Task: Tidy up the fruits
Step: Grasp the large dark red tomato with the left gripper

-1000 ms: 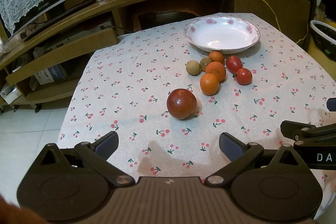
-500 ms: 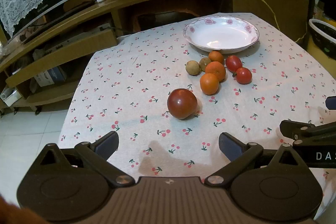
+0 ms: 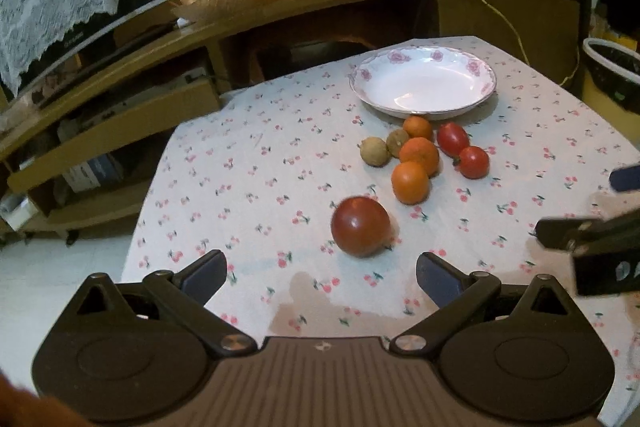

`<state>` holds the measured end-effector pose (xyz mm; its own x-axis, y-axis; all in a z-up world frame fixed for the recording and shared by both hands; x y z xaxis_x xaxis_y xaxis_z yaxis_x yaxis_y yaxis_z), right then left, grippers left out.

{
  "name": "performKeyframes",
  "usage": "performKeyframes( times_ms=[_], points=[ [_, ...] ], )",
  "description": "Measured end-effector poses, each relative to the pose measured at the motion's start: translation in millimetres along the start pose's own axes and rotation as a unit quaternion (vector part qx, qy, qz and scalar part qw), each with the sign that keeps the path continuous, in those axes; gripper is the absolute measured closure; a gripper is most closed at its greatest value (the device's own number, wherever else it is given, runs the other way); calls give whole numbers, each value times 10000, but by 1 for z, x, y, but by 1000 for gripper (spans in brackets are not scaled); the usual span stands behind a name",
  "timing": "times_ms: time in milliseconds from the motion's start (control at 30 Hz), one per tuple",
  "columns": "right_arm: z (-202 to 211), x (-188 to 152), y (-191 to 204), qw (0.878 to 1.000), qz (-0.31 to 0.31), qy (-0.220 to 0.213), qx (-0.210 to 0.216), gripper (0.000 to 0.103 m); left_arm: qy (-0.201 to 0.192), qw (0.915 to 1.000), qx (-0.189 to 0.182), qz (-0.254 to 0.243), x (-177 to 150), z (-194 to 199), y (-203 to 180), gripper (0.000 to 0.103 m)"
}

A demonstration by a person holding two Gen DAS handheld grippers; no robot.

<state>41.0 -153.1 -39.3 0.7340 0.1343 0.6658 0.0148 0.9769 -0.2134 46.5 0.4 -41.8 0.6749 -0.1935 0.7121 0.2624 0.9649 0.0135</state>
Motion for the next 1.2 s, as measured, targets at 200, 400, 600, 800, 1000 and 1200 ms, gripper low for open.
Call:
performKeyframes(
  times_ms=[200,400,600,800,1000,1200],
  points=[
    [-11,21,-4,9997,78,-92,219,13,123,9995,-19,-291,12,-19,1,0],
    [-34,38,4,9977,458,-145,479,23,197,9985,-94,-505,17,-38,-3,0],
    [-57,51,13,9954,779,-192,519,27,186,9986,-161,-472,19,-53,1,5],
    [-77,54,15,9947,818,28,622,42,316,9984,-313,-361,13,-64,5,24],
    [-79,53,23,9924,985,109,726,56,307,9976,-575,-213,14,-65,4,44],
    [-76,51,24,9910,1014,138,868,78,387,9961,-780,-150,16,-65,1,56]
  ],
)
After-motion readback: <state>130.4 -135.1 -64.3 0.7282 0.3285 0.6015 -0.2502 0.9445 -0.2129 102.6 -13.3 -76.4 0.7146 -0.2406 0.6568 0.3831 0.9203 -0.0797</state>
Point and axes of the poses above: each gripper's, at about its wrist camera, not at the fingertips, and z roughly against the way its jaws point, y to its left, x to its top, the point moved 5 cm from there along -z, roughly the way its jaws point, and after that the axes turned 14 degrees about -x, right-handed, at the moved point
